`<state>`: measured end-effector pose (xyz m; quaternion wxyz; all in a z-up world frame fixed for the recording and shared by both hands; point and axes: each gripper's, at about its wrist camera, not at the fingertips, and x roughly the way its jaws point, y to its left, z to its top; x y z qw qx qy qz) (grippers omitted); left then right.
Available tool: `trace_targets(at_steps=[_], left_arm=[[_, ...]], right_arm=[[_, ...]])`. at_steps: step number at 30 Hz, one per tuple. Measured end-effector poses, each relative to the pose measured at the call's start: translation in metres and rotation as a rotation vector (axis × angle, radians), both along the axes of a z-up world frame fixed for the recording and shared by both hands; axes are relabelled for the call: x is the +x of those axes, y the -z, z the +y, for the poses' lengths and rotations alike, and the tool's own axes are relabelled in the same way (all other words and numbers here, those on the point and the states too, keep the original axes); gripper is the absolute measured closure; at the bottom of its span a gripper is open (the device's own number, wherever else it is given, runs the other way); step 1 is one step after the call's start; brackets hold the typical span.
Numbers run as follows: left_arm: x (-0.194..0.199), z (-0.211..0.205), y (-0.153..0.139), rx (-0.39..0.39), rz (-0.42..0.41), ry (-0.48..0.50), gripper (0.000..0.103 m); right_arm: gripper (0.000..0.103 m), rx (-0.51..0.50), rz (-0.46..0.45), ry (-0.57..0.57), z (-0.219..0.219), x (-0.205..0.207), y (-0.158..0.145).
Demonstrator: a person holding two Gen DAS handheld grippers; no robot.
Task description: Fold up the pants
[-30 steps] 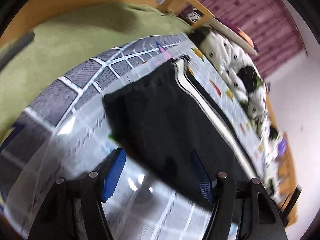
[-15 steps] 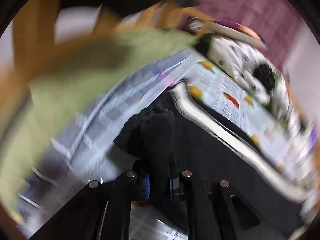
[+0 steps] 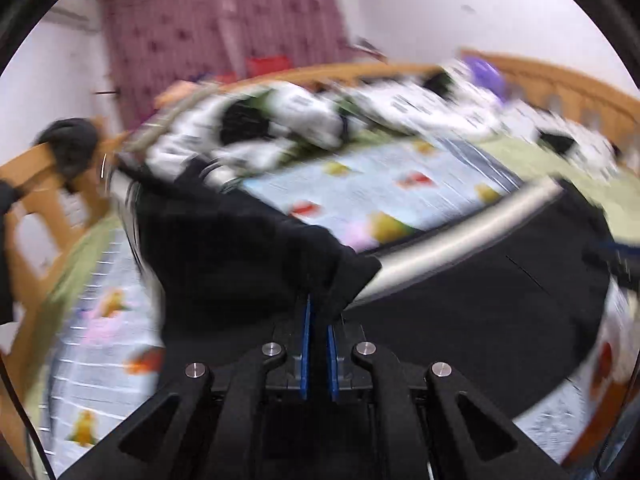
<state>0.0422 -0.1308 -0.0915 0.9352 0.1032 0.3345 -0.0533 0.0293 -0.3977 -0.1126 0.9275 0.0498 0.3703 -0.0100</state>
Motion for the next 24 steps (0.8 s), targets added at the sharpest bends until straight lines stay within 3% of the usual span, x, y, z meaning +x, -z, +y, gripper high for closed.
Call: trace_targets(at_steps=[5, 7, 9, 12, 13, 14, 16, 20, 24], left_arm=[[-0.017, -0.068, 0.056, -0.044, 0.155, 0.148, 0.096], [-0.030, -0.085, 0.072, 0.029, 0.143, 0.135, 0.095], [-0.040, -0.087, 0.073, 0.047, 0.126, 0.141, 0.092], [-0.042, -0.067, 0.058, -0.061, 0.192, 0.172, 0.075], [-0.046, -0.055, 0.052, -0.097, 0.200, 0.170, 0.064], [-0.054, -0.041, 0.045, -0.110, 0.189, 0.153, 0.052], [-0.064, -0.015, 0.037, -0.098, 0.151, 0.130, 0.039], [-0.083, 0.047, 0.028, -0.047, 0.078, 0.012, 0.038], [-0.085, 0.107, 0.032, -0.051, 0.110, -0.077, 0.029]], right_arm=[[0.035, 0.020, -0.009, 0.064, -0.031, -0.009, 0.000], [0.035, 0.031, -0.008, 0.076, -0.036, -0.009, 0.000], [0.035, 0.046, -0.009, 0.074, -0.036, -0.008, -0.001], [0.035, 0.061, -0.019, 0.041, -0.026, -0.003, -0.004], [0.035, 0.069, -0.020, 0.020, -0.021, -0.002, -0.004], [0.035, 0.075, -0.019, -0.003, -0.014, 0.000, -0.005], [0.035, 0.081, -0.011, -0.054, 0.002, 0.004, -0.004], [0.035, 0.148, 0.045, -0.168, 0.033, 0.012, 0.005], [0.035, 0.230, 0.136, -0.259, 0.073, 0.024, 0.027]])
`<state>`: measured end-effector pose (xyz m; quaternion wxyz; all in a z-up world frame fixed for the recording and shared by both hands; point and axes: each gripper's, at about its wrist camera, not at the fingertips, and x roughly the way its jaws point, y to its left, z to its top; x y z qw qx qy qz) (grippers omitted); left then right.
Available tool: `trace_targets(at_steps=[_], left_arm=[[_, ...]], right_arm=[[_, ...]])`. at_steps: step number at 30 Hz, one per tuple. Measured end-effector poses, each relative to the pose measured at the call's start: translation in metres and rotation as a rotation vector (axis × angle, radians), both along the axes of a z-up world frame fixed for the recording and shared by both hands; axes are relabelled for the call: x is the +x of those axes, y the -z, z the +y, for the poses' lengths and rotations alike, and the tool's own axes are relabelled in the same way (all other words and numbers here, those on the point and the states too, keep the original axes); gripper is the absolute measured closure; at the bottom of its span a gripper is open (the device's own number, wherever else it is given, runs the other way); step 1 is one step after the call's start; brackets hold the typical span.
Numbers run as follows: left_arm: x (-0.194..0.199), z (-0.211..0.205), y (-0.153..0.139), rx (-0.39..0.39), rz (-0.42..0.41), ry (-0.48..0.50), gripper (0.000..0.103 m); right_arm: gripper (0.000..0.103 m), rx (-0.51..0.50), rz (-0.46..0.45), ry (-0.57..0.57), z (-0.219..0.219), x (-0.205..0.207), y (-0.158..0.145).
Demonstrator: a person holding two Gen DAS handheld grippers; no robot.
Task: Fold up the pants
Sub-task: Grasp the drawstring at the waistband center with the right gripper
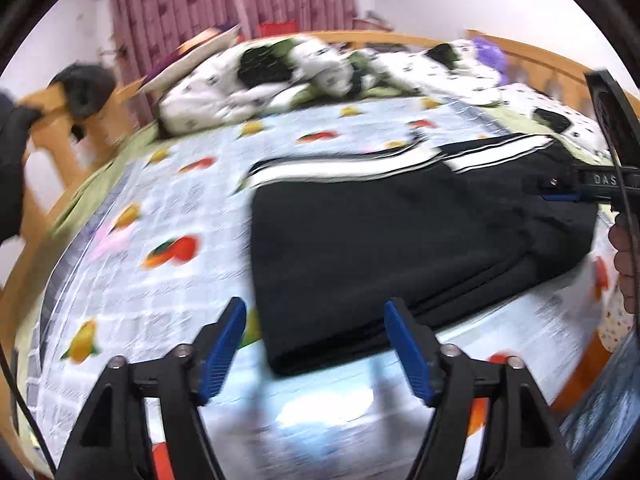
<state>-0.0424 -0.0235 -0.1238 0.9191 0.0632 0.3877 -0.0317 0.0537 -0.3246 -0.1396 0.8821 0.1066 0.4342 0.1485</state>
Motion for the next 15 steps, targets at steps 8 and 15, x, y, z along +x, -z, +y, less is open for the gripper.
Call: trace_targets(at_steps=[8, 15], left_arm=[[0.007, 0.046, 0.032, -0.129, 0.057, -0.059, 0.029], [0.030, 0.024, 0.042, -0.064, 0.032, -0.088, 0.029]], right_arm=[[0.080, -0.042, 0.118, -0.014, 0.043, 0.017, 0.040], [0.064, 0.018, 0.169, 0.006, 0.039, 0.026, 0.051]])
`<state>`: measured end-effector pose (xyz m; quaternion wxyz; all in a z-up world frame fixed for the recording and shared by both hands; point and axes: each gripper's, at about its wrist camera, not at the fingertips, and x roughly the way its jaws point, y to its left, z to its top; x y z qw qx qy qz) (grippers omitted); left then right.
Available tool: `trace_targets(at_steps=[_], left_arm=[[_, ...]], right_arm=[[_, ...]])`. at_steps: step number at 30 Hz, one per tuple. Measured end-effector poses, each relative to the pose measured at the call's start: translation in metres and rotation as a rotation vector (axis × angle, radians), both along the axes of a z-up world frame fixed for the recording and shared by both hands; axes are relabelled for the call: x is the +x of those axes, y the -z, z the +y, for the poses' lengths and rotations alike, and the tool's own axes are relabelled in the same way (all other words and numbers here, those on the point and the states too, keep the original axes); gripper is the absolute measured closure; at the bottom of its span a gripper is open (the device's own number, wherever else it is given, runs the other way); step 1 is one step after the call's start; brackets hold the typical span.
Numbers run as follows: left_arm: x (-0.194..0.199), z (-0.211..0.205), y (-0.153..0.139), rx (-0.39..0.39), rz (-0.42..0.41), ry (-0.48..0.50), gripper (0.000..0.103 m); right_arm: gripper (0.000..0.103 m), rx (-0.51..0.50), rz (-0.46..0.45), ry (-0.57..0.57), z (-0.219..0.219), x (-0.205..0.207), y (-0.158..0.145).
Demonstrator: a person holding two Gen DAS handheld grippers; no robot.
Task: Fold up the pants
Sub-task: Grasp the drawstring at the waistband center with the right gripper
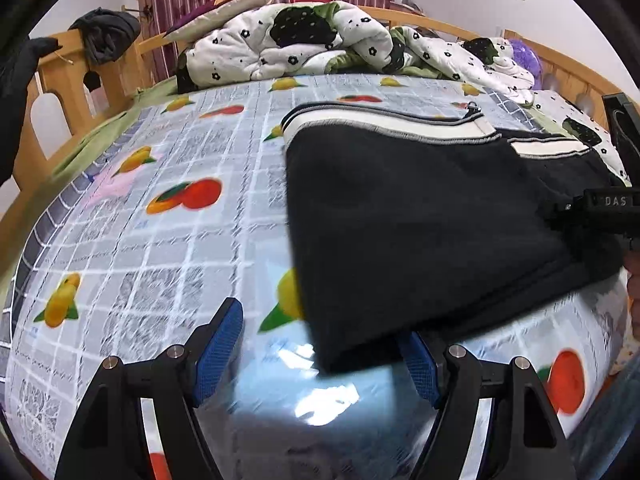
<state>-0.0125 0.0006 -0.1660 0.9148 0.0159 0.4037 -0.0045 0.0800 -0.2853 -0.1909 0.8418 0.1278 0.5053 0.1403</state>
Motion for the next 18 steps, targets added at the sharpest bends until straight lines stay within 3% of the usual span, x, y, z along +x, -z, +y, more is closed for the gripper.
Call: trace_targets(at_steps=[2, 4, 5, 7, 9, 11, 14, 18], left_arm=[[-0.002, -0.006, -0.001, 0.040, -0.063, -0.020, 0.029], [0.003, -0.001, 0.006, 0.116, -0.056, -0.089, 0.031], [0.003, 0.008, 0.009, 0.102, -0.047, -0.144, 0.032], [-0.002, 0.036, 0.006, -0.090, -0.005, -0.153, 0.032], [-0.013, 0.046, -0.001, -0.164, -0.018, -0.132, 0.032], [-0.020, 0.043, -0.005, -0.136, -0.031, -0.103, 0.032], [-0.017, 0.039, 0.005, -0.095, 0.000, -0.118, 0.031], [-0.014, 0.041, 0.008, -0.100, 0.043, -0.132, 0.031]], right_arm=[[0.064, -0.008, -0.013, 0.003, 0.002, 0.003, 0.000], [0.074, -0.018, -0.023, 0.008, 0.005, 0.005, 0.000], [0.080, -0.025, -0.030, 0.006, 0.005, 0.004, -0.002], [0.085, 0.026, -0.078, 0.014, -0.004, -0.002, -0.013], [0.087, 0.079, -0.130, 0.031, -0.016, -0.013, -0.028], [0.087, 0.083, -0.165, 0.037, -0.021, -0.021, -0.037], [0.087, 0.060, -0.140, 0.035, -0.020, -0.035, -0.030], [0.078, -0.080, -0.090, 0.008, 0.000, -0.036, -0.005]])
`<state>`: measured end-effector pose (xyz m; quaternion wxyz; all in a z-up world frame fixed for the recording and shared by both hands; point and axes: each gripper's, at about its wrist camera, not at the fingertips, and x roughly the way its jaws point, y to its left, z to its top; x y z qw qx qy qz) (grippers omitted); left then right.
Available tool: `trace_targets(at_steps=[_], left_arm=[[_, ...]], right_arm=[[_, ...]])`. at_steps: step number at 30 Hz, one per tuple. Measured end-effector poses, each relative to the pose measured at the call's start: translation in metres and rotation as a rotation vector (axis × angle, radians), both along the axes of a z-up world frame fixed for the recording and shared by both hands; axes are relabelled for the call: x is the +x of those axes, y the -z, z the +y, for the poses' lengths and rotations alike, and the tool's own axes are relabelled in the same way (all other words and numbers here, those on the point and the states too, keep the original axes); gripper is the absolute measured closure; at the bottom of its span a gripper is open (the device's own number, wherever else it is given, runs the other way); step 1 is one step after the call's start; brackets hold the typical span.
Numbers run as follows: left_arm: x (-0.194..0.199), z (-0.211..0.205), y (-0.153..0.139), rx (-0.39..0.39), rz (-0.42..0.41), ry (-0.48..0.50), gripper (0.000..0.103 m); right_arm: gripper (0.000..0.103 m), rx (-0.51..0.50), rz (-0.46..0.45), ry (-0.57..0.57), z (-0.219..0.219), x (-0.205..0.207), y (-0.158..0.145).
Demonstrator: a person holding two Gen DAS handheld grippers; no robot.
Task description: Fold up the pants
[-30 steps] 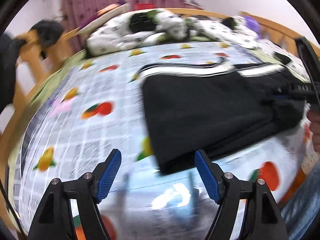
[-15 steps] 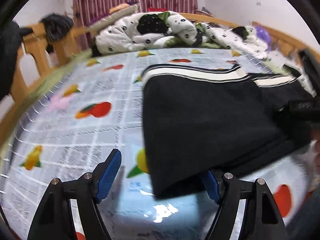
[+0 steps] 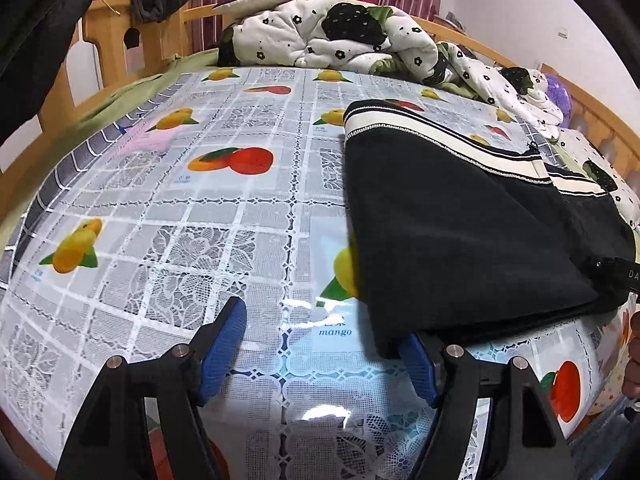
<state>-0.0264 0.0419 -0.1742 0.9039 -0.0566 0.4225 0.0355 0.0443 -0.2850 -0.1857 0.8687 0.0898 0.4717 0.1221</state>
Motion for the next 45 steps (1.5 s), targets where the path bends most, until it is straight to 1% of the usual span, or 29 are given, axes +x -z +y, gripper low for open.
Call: trace_targets(at_steps=[1, 2, 3, 4, 5, 6, 8, 9, 10, 11, 12, 13, 15, 16, 18, 20, 21, 22, 23, 24, 26, 28, 30, 32, 34, 36, 39, 41, 45], left_arm=[[-0.001, 0.000, -0.002, 0.002, 0.002, 0.000, 0.031], [-0.002, 0.000, -0.003, 0.002, 0.002, 0.000, 0.031], [-0.004, 0.000, -0.004, 0.000, 0.001, -0.003, 0.031], [-0.004, 0.000, -0.003, -0.005, 0.000, -0.005, 0.031], [-0.005, 0.000, -0.003, -0.012, 0.000, -0.010, 0.031], [-0.005, -0.001, -0.003, -0.016, 0.002, -0.013, 0.031], [-0.005, -0.003, -0.002, -0.013, 0.002, -0.007, 0.031], [-0.005, -0.004, -0.002, -0.005, 0.003, -0.005, 0.031], [-0.004, -0.005, -0.002, 0.004, 0.002, -0.003, 0.031], [-0.003, -0.005, -0.001, 0.016, 0.001, -0.007, 0.031], [-0.003, -0.004, -0.001, 0.017, -0.001, -0.010, 0.031], [-0.003, -0.003, -0.001, 0.008, -0.001, -0.009, 0.031], [-0.003, -0.002, -0.002, -0.014, -0.004, 0.002, 0.031], [-0.003, -0.003, -0.002, -0.017, -0.007, 0.011, 0.030], [-0.001, -0.007, 0.000, 0.014, -0.003, 0.010, 0.030], [0.000, -0.009, 0.003, 0.038, 0.001, 0.010, 0.030], [0.000, -0.009, 0.002, 0.036, 0.004, 0.011, 0.030], [0.000, -0.008, 0.000, 0.029, 0.008, 0.009, 0.030], [-0.001, -0.006, -0.001, 0.014, 0.008, 0.007, 0.031], [-0.001, -0.004, -0.001, 0.003, 0.008, 0.004, 0.031], [-0.001, -0.002, -0.001, -0.015, 0.012, 0.003, 0.031], [-0.001, -0.003, 0.000, -0.003, 0.013, 0.010, 0.031], [-0.002, -0.004, 0.000, 0.014, 0.012, 0.014, 0.030], [-0.002, -0.004, 0.000, 0.014, 0.012, 0.014, 0.030], [-0.002, -0.004, -0.001, 0.002, 0.016, 0.010, 0.031], [-0.001, -0.003, -0.001, -0.014, 0.019, 0.003, 0.031], [0.001, -0.004, -0.002, -0.020, 0.020, -0.002, 0.031], [0.002, -0.004, -0.002, -0.021, 0.022, -0.004, 0.031], [0.002, -0.004, -0.002, -0.014, 0.020, 0.000, 0.031]], right_arm=[[0.077, -0.008, -0.009, -0.006, 0.000, -0.002, -0.002], [0.072, -0.014, -0.011, -0.009, -0.001, -0.003, -0.007], [0.063, -0.003, -0.012, 0.000, -0.005, -0.005, -0.011], [0.058, 0.017, -0.018, 0.013, -0.010, -0.007, -0.013], [0.049, 0.043, -0.024, 0.024, -0.015, -0.009, -0.014], [0.046, 0.057, -0.016, 0.029, -0.017, -0.006, -0.012], [0.046, 0.082, 0.041, 0.021, -0.016, 0.008, 0.001], [0.052, 0.076, 0.047, 0.015, -0.012, 0.013, 0.005], [0.065, 0.044, 0.033, 0.009, -0.006, 0.017, 0.005], [0.085, 0.053, 0.033, -0.046, 0.003, 0.021, 0.004], [0.087, 0.042, 0.011, -0.044, 0.006, 0.022, 0.000], [0.088, 0.047, -0.041, -0.033, 0.004, 0.019, -0.011], [0.091, 0.136, -0.127, 0.002, -0.013, 0.009, -0.035], [0.091, 0.154, -0.140, 0.017, -0.019, 0.006, -0.041], [0.091, 0.132, -0.133, 0.021, -0.020, 0.007, -0.039], [0.090, 0.075, -0.043, 0.020, -0.010, 0.017, -0.016], [0.086, 0.061, 0.016, 0.023, -0.006, 0.021, 0.000], [0.086, 0.060, 0.024, 0.029, -0.005, 0.021, 0.007], [0.083, 0.062, 0.001, 0.032, -0.006, 0.017, 0.005], [0.075, 0.053, -0.001, 0.027, -0.008, 0.015, 0.001], [0.070, 0.073, 0.008, 0.022, -0.015, 0.011, -0.009], [0.068, 0.115, -0.005, 0.050, -0.034, 0.003, -0.020], [0.067, 0.066, -0.019, 0.074, -0.049, -0.008, -0.029], [0.068, 0.007, -0.007, 0.050, -0.052, -0.015, -0.031], [0.068, -0.009, 0.000, 0.025, -0.055, -0.025, -0.030], [0.068, -0.028, -0.007, -0.020, -0.050, -0.031, -0.028], [0.068, -0.120, -0.011, -0.078, -0.028, -0.032, -0.019], [0.068, -0.102, 0.002, -0.091, -0.021, -0.030, -0.013], [0.069, -0.022, -0.023, -0.096, -0.015, -0.028, -0.020]])
